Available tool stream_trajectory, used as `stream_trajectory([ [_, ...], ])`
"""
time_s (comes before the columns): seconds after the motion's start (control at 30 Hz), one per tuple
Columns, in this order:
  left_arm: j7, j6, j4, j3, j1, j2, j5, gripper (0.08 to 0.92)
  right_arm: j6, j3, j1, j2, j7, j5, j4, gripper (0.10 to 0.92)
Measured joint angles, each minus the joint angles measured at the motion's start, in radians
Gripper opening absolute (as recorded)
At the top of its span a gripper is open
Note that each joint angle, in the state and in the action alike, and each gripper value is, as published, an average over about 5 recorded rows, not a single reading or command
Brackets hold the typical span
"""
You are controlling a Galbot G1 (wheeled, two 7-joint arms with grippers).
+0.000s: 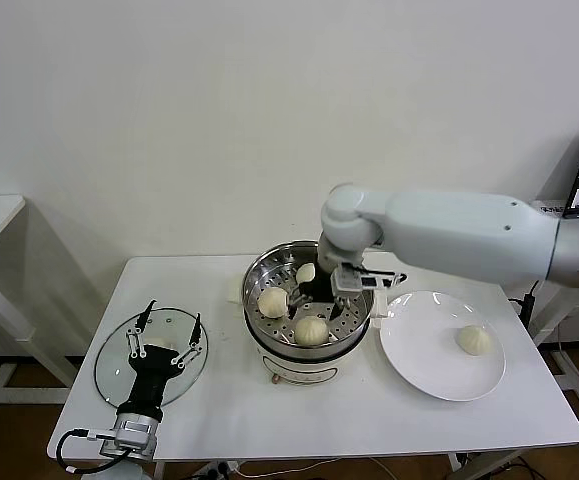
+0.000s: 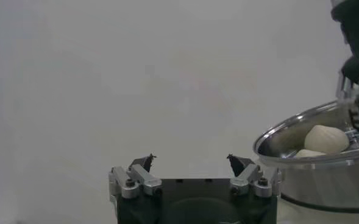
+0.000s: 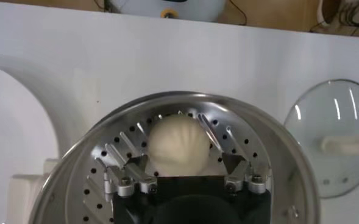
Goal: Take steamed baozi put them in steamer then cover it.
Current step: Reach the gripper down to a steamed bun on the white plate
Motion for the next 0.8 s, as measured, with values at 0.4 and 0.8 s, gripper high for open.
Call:
stream_trajectory([
  [0.4, -0.002, -0.002, -0.017, 0.014, 0.014, 0.0, 0.015, 0.823, -0.167, -0.051, 0.158, -0.23, -0.094, 0.25, 0.025, 0.823],
  [0.8, -0.007, -0.007, -0.033, 0.035, 0.037, -0.001, 0.041, 0.823, -0.447, 0.18, -0.11, -0.514, -0.16, 0.264, -0.049, 0.823],
])
